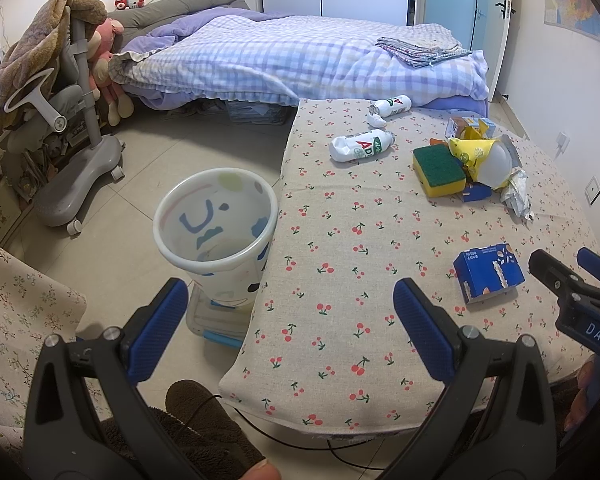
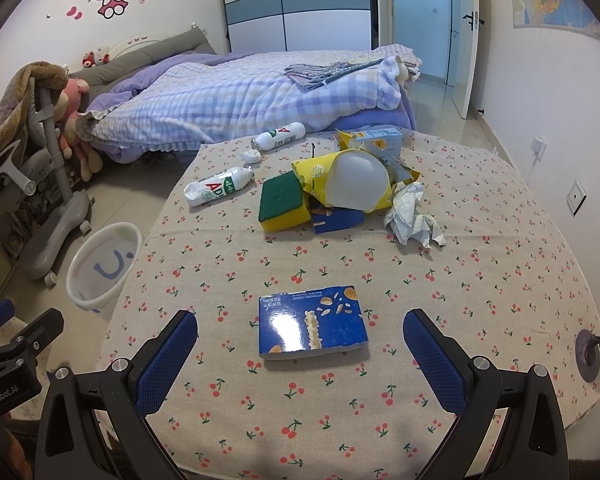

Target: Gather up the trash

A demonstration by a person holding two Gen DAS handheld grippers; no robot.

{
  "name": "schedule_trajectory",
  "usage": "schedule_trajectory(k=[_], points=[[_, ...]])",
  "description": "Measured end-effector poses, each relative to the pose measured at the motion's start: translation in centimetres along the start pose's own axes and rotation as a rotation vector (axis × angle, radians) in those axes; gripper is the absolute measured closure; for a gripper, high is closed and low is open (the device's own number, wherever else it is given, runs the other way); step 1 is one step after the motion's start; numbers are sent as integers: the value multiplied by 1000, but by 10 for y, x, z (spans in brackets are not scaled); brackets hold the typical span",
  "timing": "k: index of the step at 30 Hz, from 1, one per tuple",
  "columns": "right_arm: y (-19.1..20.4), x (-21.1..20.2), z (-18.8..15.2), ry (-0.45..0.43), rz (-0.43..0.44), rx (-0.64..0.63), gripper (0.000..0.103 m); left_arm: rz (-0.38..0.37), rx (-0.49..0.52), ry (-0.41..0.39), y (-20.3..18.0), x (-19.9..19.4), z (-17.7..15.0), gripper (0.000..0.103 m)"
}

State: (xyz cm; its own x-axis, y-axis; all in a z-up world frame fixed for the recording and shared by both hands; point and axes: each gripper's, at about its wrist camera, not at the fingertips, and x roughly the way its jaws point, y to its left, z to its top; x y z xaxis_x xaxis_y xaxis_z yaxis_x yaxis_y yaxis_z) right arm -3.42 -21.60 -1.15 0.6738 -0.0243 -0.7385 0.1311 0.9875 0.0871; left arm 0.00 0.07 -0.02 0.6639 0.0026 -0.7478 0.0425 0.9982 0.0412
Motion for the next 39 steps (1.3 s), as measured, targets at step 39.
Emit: schedule_trajectory(k=[39], points=[[-112,131,127,311,55,293,0,-109,228,197,-63,148,135,1]])
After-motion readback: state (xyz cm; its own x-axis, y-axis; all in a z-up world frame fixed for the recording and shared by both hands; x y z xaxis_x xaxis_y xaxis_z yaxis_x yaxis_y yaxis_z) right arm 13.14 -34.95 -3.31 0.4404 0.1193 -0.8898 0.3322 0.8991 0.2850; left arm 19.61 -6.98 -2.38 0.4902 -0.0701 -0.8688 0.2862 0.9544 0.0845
